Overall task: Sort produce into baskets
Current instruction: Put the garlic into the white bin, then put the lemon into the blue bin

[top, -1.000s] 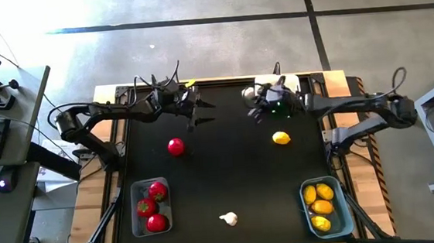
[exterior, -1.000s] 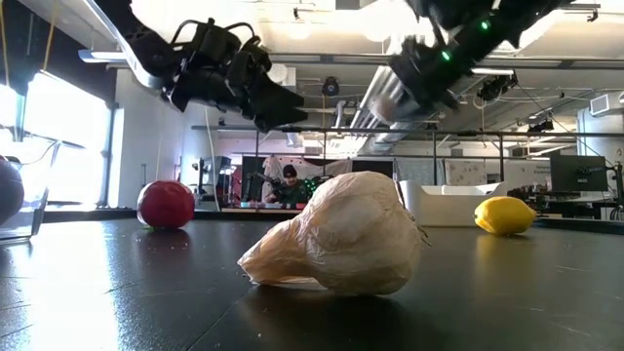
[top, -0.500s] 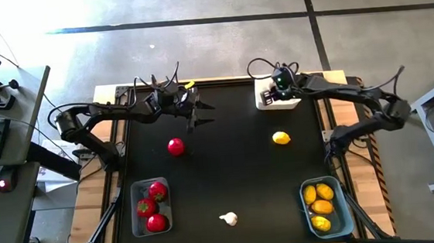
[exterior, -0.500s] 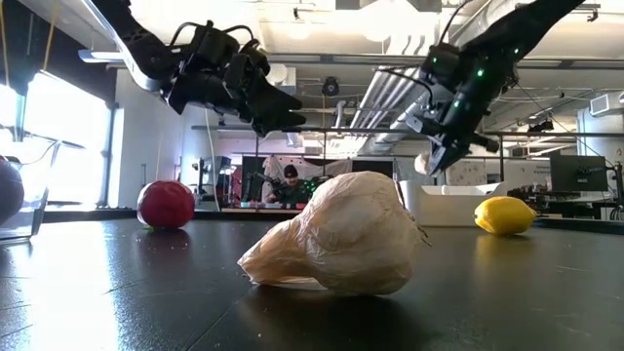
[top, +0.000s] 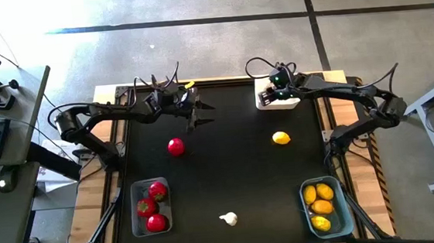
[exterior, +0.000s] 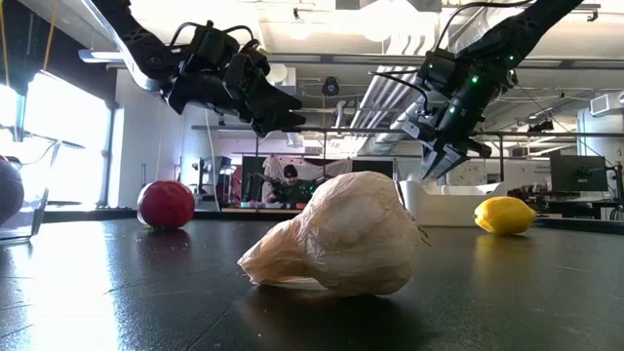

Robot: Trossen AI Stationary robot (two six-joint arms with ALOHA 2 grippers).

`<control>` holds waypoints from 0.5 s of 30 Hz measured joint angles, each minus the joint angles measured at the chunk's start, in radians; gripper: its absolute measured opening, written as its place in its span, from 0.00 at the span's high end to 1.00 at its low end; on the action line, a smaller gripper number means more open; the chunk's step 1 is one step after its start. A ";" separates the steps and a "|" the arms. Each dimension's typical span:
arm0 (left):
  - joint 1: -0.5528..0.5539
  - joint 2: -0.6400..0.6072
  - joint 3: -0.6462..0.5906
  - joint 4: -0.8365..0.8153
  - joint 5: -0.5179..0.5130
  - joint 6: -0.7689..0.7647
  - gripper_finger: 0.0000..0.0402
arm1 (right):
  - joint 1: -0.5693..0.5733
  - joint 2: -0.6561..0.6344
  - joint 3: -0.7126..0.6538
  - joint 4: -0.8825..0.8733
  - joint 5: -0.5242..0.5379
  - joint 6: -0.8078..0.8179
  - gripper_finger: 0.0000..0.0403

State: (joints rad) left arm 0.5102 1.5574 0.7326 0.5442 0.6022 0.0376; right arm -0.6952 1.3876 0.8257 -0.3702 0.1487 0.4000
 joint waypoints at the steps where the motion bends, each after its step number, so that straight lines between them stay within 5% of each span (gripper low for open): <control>1: 0.000 0.000 0.000 0.000 0.000 0.000 0.39 | 0.000 0.000 0.000 0.001 0.000 0.000 0.69; 8: 0.000 0.000 0.000 0.000 0.000 0.000 0.39 | 0.007 -0.011 0.000 0.004 -0.004 -0.050 0.54; 15: 0.000 0.000 0.000 -0.001 0.000 0.000 0.39 | 0.170 -0.131 0.000 -0.112 -0.014 -0.190 0.83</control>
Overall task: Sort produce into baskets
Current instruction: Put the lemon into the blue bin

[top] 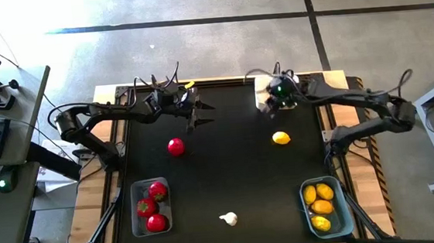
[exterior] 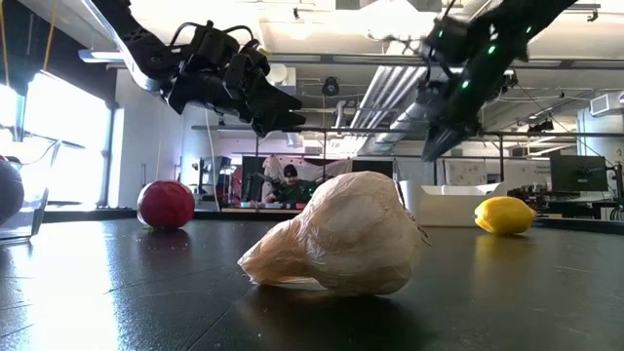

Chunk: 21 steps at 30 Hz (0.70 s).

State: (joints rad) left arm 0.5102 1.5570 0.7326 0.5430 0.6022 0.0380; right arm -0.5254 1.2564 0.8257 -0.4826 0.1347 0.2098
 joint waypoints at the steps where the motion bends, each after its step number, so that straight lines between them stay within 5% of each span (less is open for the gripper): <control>1: 0.000 0.000 0.000 0.000 0.000 0.000 0.39 | 0.037 -0.017 0.000 -0.031 -0.001 -0.004 0.88; 4: 0.000 0.000 0.000 0.000 0.000 0.012 0.39 | 0.141 -0.051 0.000 -0.128 -0.001 0.040 0.98; 7: 0.000 0.000 0.000 0.000 0.000 0.017 0.39 | 0.235 -0.054 0.000 -0.226 0.003 0.107 0.96; 13: 0.000 0.000 0.000 0.000 0.000 0.017 0.39 | 0.359 -0.034 0.000 -0.336 0.020 0.205 0.68; 21: 0.000 0.000 0.000 0.000 0.000 0.017 0.39 | 0.385 -0.033 0.000 -0.377 0.010 0.228 0.30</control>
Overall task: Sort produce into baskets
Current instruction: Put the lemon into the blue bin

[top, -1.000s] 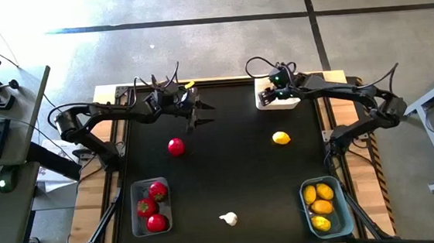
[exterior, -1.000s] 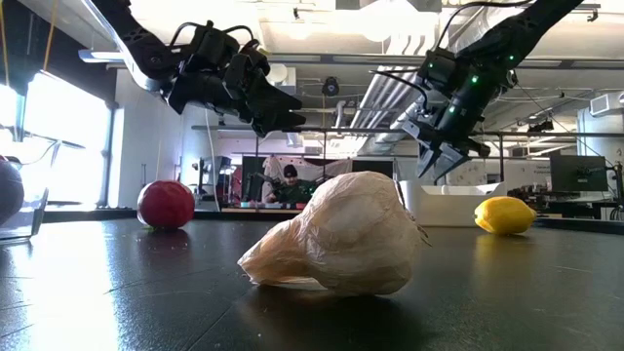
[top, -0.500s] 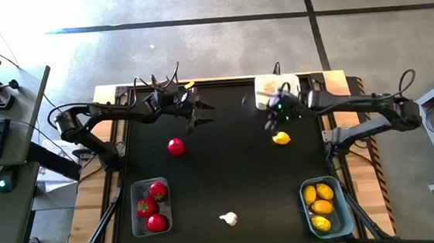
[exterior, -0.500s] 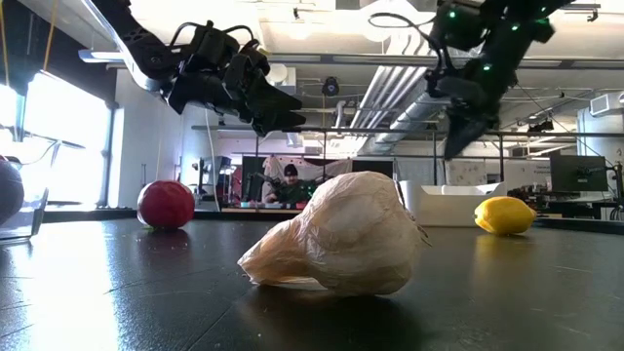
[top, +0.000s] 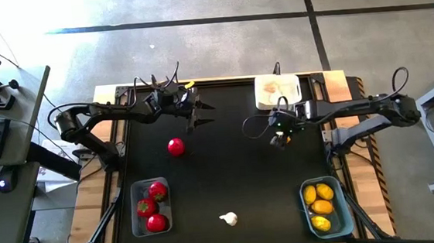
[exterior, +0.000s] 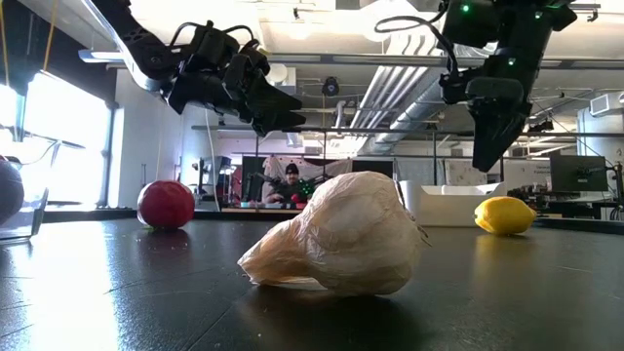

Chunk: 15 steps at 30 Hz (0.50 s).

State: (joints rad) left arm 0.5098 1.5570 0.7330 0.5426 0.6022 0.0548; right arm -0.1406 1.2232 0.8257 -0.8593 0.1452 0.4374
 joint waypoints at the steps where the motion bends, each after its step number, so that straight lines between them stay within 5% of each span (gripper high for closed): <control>1: 0.000 0.000 0.000 0.000 0.000 0.000 0.39 | 0.000 0.000 0.000 -0.001 0.000 -0.004 0.28; 15: 0.000 0.000 0.000 0.000 -0.002 -0.001 0.39 | 0.000 0.080 0.000 -0.038 0.000 -0.194 0.24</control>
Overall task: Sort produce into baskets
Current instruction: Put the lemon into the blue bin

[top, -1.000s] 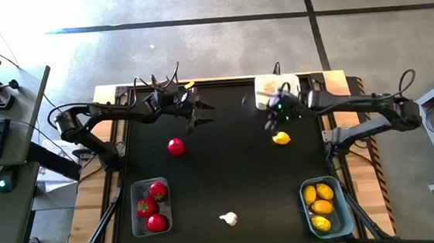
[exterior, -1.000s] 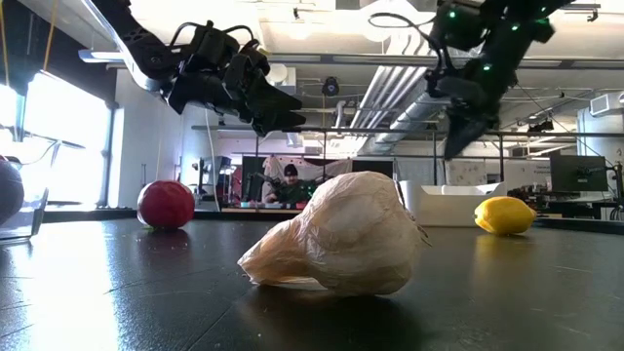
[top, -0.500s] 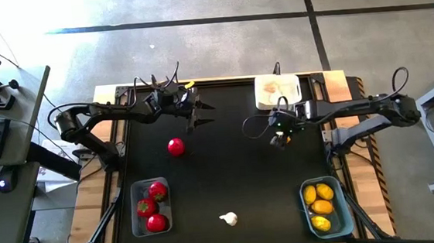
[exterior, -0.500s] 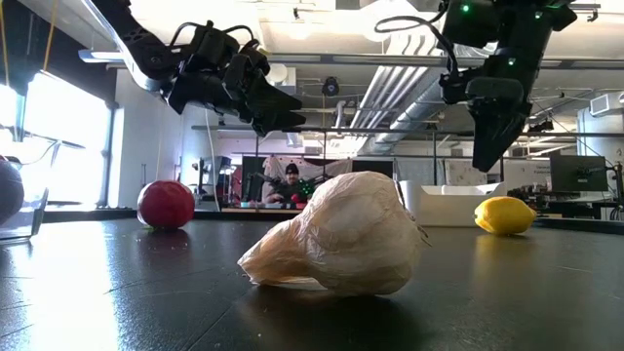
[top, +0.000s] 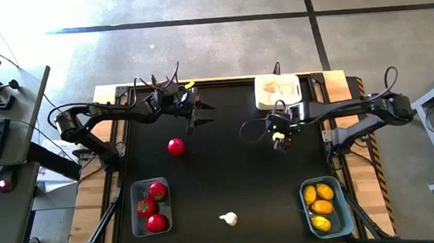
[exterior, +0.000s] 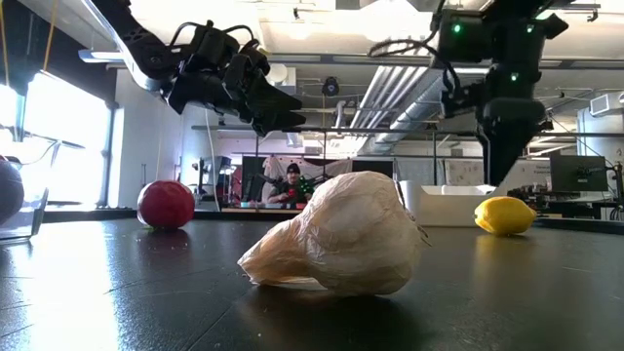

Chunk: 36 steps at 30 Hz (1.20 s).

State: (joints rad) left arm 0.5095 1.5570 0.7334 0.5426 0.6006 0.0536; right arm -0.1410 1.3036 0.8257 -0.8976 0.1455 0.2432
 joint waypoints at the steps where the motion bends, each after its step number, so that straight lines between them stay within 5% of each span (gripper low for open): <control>1: 0.000 0.000 0.000 0.000 0.000 0.000 0.39 | 0.000 0.013 0.000 -0.003 0.001 -0.017 0.24; 7: 0.000 0.000 0.000 0.000 -0.003 0.002 0.39 | -0.004 0.085 0.000 -0.001 0.060 -0.108 0.24; 18: 0.000 0.000 0.000 0.000 -0.003 0.002 0.39 | -0.025 0.205 0.000 0.014 -0.052 -0.160 0.30; 26: 0.001 0.000 0.000 0.000 -0.003 0.002 0.39 | -0.034 0.210 0.006 0.027 -0.165 -0.041 0.64; 36: 0.000 0.000 0.000 -0.015 -0.003 0.001 0.39 | 0.125 0.207 0.313 -0.306 -0.325 0.269 0.64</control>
State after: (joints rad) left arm 0.5098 1.5570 0.7334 0.5281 0.5976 0.0544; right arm -0.0164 1.5102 1.1383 -1.2040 -0.1795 0.5124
